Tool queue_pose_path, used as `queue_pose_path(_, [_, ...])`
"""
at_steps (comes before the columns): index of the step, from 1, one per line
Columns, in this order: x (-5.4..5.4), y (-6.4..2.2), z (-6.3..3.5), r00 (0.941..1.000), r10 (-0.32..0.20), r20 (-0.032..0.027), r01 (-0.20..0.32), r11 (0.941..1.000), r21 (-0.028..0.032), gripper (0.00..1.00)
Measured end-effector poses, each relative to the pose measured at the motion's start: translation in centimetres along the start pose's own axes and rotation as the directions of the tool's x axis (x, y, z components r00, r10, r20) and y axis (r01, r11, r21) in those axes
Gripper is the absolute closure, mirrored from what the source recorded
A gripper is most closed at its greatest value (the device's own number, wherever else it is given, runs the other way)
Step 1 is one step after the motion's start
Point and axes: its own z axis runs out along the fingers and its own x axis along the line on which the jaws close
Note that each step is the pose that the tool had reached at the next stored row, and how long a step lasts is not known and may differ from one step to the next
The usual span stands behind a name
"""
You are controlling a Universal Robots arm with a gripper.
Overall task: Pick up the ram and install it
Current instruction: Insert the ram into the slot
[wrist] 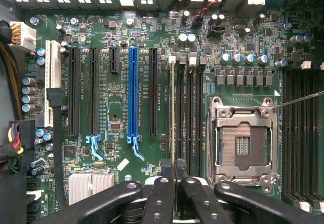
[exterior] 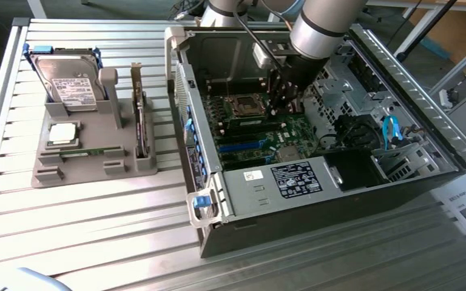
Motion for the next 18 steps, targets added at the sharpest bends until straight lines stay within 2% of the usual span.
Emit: queue_pose_path(18, [0.01,0.02,0.49,1.0000,0.000,0.0001,0.000,1.0000,0.0052,0.88])
